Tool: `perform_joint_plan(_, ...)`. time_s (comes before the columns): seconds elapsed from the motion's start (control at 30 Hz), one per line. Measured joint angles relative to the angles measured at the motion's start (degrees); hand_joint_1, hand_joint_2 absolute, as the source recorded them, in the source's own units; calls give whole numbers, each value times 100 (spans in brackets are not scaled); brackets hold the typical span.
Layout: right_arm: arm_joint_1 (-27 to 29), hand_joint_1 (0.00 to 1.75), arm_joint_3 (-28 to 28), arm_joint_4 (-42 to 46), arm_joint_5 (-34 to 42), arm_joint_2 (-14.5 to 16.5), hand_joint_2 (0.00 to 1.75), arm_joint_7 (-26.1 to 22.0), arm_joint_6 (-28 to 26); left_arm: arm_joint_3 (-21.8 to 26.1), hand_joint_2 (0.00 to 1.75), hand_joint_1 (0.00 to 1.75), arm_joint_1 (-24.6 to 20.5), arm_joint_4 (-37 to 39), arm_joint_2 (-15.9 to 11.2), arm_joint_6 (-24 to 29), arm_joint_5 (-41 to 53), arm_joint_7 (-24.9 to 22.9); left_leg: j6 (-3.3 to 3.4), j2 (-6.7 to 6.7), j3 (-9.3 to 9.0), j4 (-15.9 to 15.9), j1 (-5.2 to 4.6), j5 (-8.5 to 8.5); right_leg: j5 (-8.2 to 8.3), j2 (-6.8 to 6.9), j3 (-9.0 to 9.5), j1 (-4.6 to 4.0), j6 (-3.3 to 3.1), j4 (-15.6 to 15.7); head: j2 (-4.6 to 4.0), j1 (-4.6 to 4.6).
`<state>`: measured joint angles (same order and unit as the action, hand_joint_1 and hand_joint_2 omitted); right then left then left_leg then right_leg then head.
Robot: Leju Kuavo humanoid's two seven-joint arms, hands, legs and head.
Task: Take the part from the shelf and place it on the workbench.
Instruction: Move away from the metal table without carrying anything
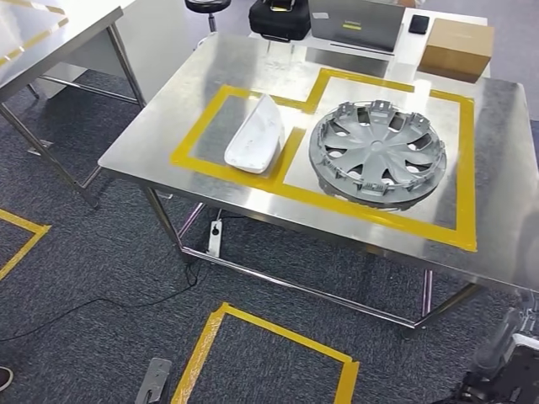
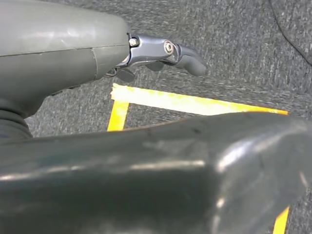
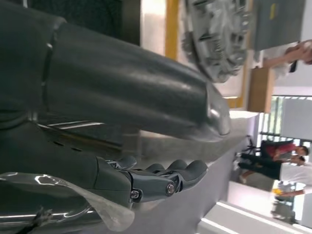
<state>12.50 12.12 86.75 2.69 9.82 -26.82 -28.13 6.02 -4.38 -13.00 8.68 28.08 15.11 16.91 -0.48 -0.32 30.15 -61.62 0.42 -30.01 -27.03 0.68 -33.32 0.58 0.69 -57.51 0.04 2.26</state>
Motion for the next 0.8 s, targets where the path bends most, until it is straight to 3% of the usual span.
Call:
perform_joint_plan(0.03, -10, 0, 143, -140, -28, 69, 0, 5, 32, 14, 0, 0, 1, 0, 4, 5, -8, 5, 26, -6, -161, 269, -8, -27, 33, 1, -30, -4, 31, -17, 0, -1)
perform_joint_plan(0.07, -21, 0, 267, -274, -71, 122, 0, 18, 48, 27, 0, 0, 7, 1, 10, 5, -12, 8, 56, -11, -206, 377, -23, -59, 68, 2, -49, -4, 65, -20, 0, -3)
perform_joint_plan(0.13, -61, 0, 548, -638, -199, 215, 0, 28, 155, 56, 0, 0, 27, 4, 17, -37, -25, 8, 144, 1, -152, 424, -33, 4, 111, -5, -75, 11, 139, -23, 0, -4)
perform_joint_plan(0.17, -91, 0, 698, -868, -272, 252, 0, 9, 263, 72, 0, 0, 32, 7, 16, -75, -34, 6, 197, 13, -103, 438, -31, 59, 34, -16, -115, 18, 168, -69, 0, -9)
perform_joint_plan(0.23, -170, 0, 1039, -1445, -475, 307, 0, -76, 549, 104, 0, 0, 31, 9, 7, -156, -50, 4, 293, 36, 38, 466, -27, 192, -420, -42, -283, 26, 193, -458, 0, -29)
perform_joint_plan(0.3, -300, 0, 1340, -2064, -735, 324, 0, -149, 740, 135, 0, 0, 35, 10, -6, -196, -61, 4, 333, 41, 221, 463, -54, 329, -949, -52, -472, 22, 191, -1158, 0, -46)
perform_joint_plan(0.33, -385, 0, 1487, -2412, -868, 309, 0, -177, 798, 146, 0, 0, 42, 11, -12, -204, -65, 6, 336, 44, 317, 460, -68, 402, -1051, -55, -504, 19, 188, -1450, 0, -48)
perform_joint_plan(0.37, -474, 0, 1638, -2812, -988, 280, 0, -223, 847, 156, 0, 0, 47, 11, -16, -207, -69, 8, 335, 47, 416, 454, -78, 474, -994, -56, -458, 15, 182, -1594, 0, -48)
perform_joint_plan(0.4, -553, 0, 1783, -3198, -1081, 248, 0, -285, 887, 164, 0, 0, 51, 11, -16, -207, -70, 9, 330, 49, 510, 445, -84, 543, -829, -57, -325, 11, 174, -1560, 0, -49)
perform_joint_plan(0.47, -686, 0, 2028, -3849, -1196, 190, 0, -429, 936, 182, 0, 0, 54, 11, -13, -207, -70, 12, 303, 47, 668, 415, -90, 669, -519, -56, 211, 4, 152, -969, 0, -50)
perform_joint_plan(0.53, -844, 0, 2189, -4313, -1296, 136, 0, -405, 988, 193, 0, 0, 52, 11, -11, -205, -69, 26, 247, 56, 768, 369, -103, 776, -575, -59, 811, -12, 112, -109, 0, -48)
perform_joint_plan(0.57, -925, 0, 2247, -4554, -1369, 103, 0, -284, 1063, 196, 0, 0, 48, 11, -12, -201, -65, 38, 213, 67, 794, 359, -102, 835, -649, -63, 968, -25, 88, 159, 0, -46)
perform_joint_plan(0.63, -1032, 0, 2343, -5151, -1541, 22, 0, 193, 1307, 205, 0, 0, 44, 13, -15, -187, -37, 60, 143, 74, 820, 368, -83, 946, -650, -52, 980, -41, 25, 308, 0, -48)
perform_joint_plan(0.67, -1063, 0, 2375, -5441, -1605, -17, 0, 507, 1414, 210, 0, 0, 48, 15, -16, -179, -10, 56, 111, 64, 838, 346, -70, 902, -593, -35, 940, -41, -12, 307, 0, -49)
perform_joint_plan(0.7, -1090, 0, 2402, -5733, -1656, -47, 0, 901, 1491, 215, 0, 0, 56, 17, -17, -172, 22, 30, 80, 53, 870, 234, -59, 733, -528, -12, 887, -38, -56, 308, 0, -39)
perform_joint_plan(0.8, -1154, 0, 2458, -6398, -1721, -74, 0, 1872, 1571, 218, 0, 0, 57, 21, -16, -153, 110, -51, 7, 44, 1017, -706, -31, -164, -328, 28, 649, -48, -134, 287, 0, -8)
